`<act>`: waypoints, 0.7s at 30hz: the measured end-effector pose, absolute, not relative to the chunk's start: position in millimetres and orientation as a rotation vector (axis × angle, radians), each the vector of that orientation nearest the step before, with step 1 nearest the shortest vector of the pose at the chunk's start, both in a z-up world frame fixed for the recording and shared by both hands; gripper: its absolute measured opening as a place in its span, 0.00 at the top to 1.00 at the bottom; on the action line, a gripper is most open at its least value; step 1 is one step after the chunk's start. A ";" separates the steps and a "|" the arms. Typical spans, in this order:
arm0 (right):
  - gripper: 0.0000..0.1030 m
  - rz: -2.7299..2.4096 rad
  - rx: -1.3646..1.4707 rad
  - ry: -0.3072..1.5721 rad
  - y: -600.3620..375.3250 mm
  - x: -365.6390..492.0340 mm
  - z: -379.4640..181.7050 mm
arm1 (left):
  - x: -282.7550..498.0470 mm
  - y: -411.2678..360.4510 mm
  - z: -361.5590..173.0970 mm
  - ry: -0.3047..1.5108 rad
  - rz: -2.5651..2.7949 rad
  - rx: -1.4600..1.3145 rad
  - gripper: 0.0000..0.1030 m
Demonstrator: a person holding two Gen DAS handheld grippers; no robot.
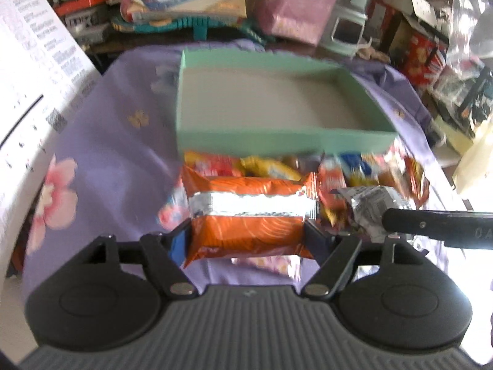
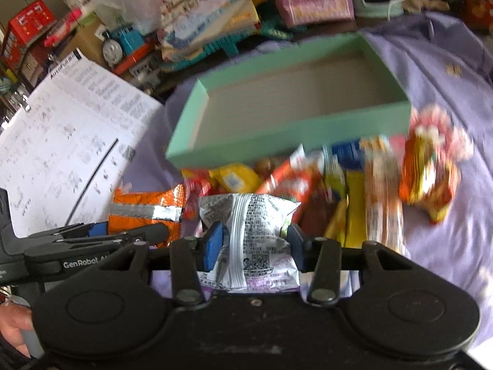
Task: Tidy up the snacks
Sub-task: 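Carry both snacks into the green box and open both tools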
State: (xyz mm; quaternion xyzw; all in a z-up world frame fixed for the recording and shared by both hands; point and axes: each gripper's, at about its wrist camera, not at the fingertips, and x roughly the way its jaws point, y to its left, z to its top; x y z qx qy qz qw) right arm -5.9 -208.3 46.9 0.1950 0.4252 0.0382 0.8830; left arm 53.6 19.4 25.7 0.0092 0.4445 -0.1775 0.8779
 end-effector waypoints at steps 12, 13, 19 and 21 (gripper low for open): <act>0.59 -0.024 0.344 0.775 -236.0 129.3 80.8 | 189.2 0.1 55.4 0.846 -0.286 0.049 0.27; 0.63 -0.032 0.340 0.771 -238.4 144.0 80.4 | 204.7 -3.4 54.0 0.851 -0.277 0.046 0.27; 0.66 -0.060 0.311 0.793 -246.7 222.7 59.9 | 278.0 -24.4 33.3 0.867 -0.255 0.075 0.27; 0.66 -0.071 0.312 0.812 -250.5 242.7 46.9 | 294.9 -28.6 21.9 0.887 -0.228 0.076 0.27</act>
